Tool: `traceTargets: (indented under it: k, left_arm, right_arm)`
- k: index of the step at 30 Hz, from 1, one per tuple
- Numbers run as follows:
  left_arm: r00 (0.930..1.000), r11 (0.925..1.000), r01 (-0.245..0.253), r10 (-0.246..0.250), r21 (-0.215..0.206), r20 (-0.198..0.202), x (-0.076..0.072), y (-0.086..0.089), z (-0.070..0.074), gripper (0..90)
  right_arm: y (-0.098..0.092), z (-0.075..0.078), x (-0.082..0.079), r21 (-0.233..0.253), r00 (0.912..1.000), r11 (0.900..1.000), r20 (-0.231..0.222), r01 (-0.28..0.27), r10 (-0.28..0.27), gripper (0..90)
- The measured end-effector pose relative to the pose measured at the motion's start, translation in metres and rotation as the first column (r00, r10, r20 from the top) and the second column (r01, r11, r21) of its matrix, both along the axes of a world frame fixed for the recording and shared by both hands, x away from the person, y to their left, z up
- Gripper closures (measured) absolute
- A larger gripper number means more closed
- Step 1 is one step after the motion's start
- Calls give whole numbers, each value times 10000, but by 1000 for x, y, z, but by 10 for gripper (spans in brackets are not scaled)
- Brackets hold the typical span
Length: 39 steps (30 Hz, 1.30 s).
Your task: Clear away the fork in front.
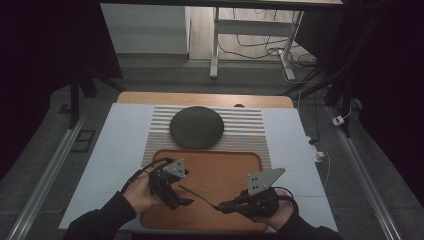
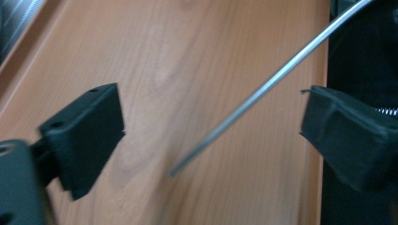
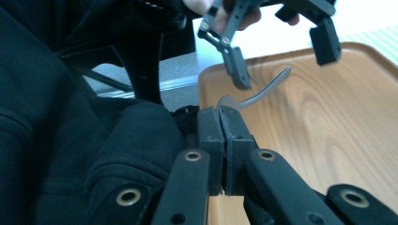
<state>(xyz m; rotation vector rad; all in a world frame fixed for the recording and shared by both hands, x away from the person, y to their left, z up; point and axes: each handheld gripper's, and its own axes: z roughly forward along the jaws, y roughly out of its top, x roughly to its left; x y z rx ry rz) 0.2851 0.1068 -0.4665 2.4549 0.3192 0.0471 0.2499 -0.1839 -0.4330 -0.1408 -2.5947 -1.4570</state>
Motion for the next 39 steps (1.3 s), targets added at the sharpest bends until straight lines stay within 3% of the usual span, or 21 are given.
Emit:
traceTargets:
  k: [6, 12, 16, 20, 21, 29, 31, 33, 34, 36, 38, 39]
  left_arm:
    - [9967, 9964, 777, -784, 347, 209, -1, -1, -2, 292]
    - [9832, 9823, 1824, -1826, 420, 26, -4, -2, -2, 472]
    - [9647, 9627, 2633, -2628, 620, -159, -5, -5, -5, 565]
    - [9449, 9417, 3275, -3267, 768, -219, -6, -8, -6, 726]
    - [9432, 9403, 3320, -3318, 755, -151, -6, -8, -6, 757]
    - [9143, 9120, 3987, -4035, 962, 364, -12, -8, -1, 809]
    - [9008, 8974, 4254, -4323, 1172, 409, -14, -8, 0, 828]
    - [8922, 8881, 4440, -4505, 1185, 330, -16, -8, 0, 849]
    - [8900, 8854, 4490, -4551, 1202, 278, -17, -9, 1, 856]
    - [8945, 8884, 4425, -4469, 1221, 106, -18, -10, 1, 859]
    - [9027, 8962, 4279, -4303, 1175, -59, -17, -10, 1, 860]
    - [9101, 9040, 4134, -4141, 1089, -173, -17, -9, 1, 860]
  right_arm:
    - [2, 0, -2, -47, 9989, 9989, -37, -462, 461, 884]
    - [3, 0, -4, -169, 9964, 9963, 32, -842, 843, 884]
    - [5, -1, -5, -389, 9935, 9927, 45, -1138, 1140, 884]
    - [6, -3, -5, -505, 9930, 9918, 18, -1176, 1179, 883]
    - [6, -3, -5, -510, 9934, 9921, 36, -1142, 1146, 883]
    - [3, -3, -1, -118, 9921, 9927, -379, -1200, 1195, 875]
    - [2, -4, 1, -15, 9933, 9944, -455, -1061, 1059, 854]
    - [0, -4, 3, 47, 9956, 9966, -446, -826, 827, 823]
    - [-1, -5, 5, 83, 9962, 9976, -539, -688, 691, 810]
    - [-3, -5, 7, 110, 9969, 9984, -552, -552, 557, 787]
    - [-3, -5, 7, 114, 9984, 9994, -447, -341, 346, 760]
    - [-3, -5, 7, 48, 9993, 9999, -338, -162, 164, 740]
